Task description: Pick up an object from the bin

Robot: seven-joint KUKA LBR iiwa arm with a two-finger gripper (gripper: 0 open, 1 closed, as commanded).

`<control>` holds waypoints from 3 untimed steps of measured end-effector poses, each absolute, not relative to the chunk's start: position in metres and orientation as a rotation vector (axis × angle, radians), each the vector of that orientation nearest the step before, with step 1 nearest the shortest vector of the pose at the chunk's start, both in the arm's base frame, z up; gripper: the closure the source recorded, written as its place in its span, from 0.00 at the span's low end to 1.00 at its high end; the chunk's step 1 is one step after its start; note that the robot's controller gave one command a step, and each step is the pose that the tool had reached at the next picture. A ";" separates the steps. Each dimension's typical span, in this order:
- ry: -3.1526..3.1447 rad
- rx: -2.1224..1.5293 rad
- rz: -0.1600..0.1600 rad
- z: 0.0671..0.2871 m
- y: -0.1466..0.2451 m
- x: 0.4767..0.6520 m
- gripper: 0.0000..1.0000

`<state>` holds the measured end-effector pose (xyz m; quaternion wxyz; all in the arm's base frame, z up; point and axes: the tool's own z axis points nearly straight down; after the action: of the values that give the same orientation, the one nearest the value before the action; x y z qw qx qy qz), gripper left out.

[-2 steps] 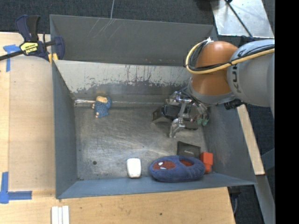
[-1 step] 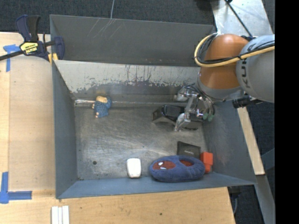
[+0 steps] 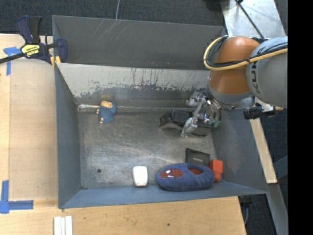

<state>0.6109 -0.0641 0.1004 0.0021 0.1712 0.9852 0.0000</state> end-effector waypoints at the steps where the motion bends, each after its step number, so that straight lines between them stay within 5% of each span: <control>1: 3.017 0.883 -0.002 0.075 -0.058 0.612 0.00; 2: 3.017 0.879 -0.001 0.076 -0.058 0.612 0.00; 3: 3.010 0.875 0.000 0.078 -0.058 0.614 1.00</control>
Offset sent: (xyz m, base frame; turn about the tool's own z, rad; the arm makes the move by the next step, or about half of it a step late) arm -0.0004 0.0081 -0.0304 0.2284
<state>0.6139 -0.0582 0.0777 0.0033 0.2792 0.9602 0.0001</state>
